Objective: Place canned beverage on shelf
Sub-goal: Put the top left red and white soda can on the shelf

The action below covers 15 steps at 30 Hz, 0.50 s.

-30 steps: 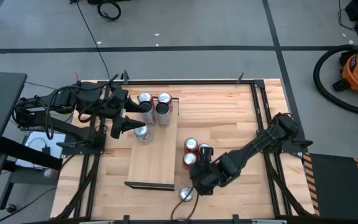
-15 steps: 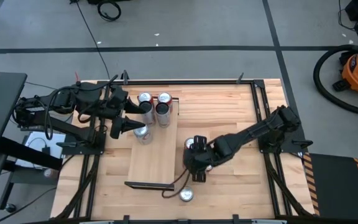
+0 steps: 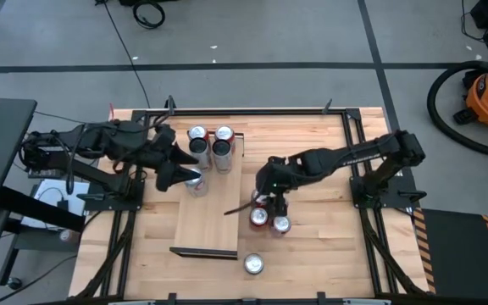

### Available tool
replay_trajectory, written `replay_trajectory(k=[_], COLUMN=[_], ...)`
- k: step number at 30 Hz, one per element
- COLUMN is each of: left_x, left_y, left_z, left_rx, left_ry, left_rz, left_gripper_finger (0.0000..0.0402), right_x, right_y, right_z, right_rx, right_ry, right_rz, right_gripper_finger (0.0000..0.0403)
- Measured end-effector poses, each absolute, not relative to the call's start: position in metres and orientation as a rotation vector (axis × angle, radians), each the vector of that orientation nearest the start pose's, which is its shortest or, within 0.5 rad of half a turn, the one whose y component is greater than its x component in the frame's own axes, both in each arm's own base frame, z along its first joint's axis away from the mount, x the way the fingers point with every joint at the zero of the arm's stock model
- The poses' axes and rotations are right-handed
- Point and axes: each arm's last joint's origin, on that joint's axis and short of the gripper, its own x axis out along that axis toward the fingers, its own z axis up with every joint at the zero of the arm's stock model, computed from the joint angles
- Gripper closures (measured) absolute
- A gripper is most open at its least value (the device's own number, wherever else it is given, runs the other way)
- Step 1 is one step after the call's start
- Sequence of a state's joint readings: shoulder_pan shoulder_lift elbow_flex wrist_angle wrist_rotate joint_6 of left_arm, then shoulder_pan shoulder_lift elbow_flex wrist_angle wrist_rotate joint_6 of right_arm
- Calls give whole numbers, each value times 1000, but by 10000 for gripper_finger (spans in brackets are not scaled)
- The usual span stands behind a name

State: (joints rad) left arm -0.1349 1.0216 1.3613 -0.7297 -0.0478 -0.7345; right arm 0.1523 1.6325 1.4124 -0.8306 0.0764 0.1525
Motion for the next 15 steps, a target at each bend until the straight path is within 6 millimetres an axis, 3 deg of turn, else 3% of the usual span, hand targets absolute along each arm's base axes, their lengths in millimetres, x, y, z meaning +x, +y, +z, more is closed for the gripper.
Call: replay_trajectory(k=[5, 10, 15], left_x=[178, 177, 176], left_y=[-22, -23, -23], left_z=[418, 411, 411], left_rx=[-695, -778, -826], left_ry=[513, 579, 554], left_rz=[146, 222, 261], left_gripper_finger=[61, 61, 61], right_x=[336, 335, 332], right_y=[35, 20, 35], right_z=[289, 291, 295], right_rx=[-55, 0, -98], right_ry=[1031, 1027, 998], right_rz=[82, 223, 360], right_gripper_finger=[127, 127, 127])
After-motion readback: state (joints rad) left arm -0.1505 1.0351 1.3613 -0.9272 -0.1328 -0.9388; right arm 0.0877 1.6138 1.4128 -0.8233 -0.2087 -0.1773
